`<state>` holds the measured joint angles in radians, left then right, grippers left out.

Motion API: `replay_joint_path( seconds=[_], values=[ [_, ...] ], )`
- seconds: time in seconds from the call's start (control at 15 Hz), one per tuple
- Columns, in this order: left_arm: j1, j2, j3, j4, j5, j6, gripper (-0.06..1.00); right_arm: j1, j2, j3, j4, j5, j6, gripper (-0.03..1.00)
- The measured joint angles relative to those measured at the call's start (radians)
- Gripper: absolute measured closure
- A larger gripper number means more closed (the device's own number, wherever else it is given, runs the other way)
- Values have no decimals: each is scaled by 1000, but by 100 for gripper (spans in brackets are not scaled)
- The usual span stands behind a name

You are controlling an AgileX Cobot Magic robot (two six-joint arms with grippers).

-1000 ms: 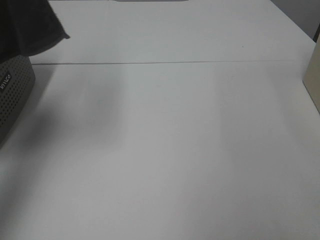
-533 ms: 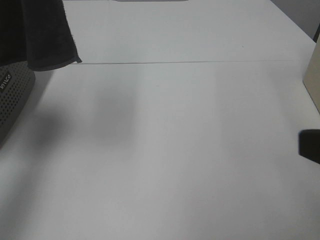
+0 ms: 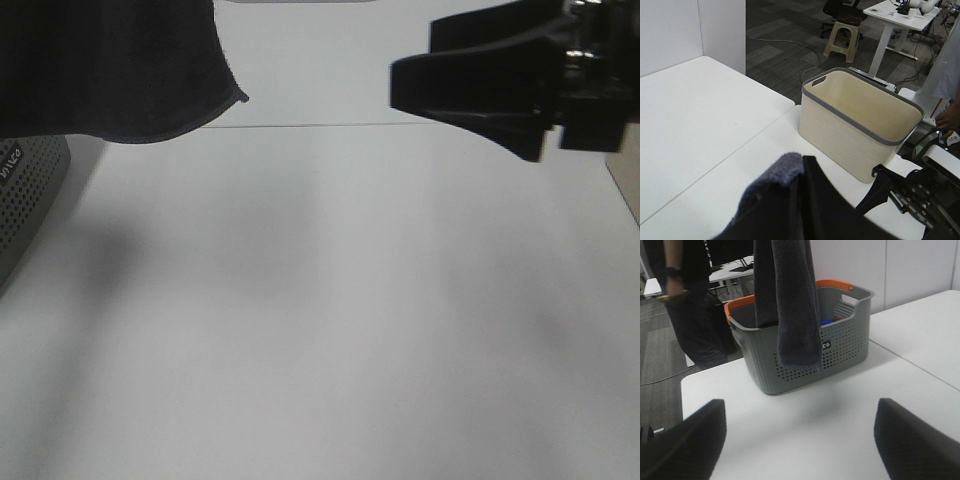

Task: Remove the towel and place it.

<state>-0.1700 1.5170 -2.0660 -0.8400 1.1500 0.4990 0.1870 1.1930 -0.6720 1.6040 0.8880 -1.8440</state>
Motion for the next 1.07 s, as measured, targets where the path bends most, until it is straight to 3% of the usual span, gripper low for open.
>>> replay_joint_path(
  seconds=[0.2, 0.53, 0.8, 1.07],
  values=[
    [0, 18, 0, 0, 0, 0, 94, 186, 229, -195, -1, -73, 3, 19],
    [0, 20, 0, -1, 0, 0, 94, 330, 497, -467, -91, -97, 72, 19],
    [0, 20, 0, -1, 24, 0, 94, 349, 590, -566, -129, -110, 142, 19],
    [0, 20, 0, 40, 51, -21, 94, 349, 571, -571, -385, -138, 294, 19]
  ],
)
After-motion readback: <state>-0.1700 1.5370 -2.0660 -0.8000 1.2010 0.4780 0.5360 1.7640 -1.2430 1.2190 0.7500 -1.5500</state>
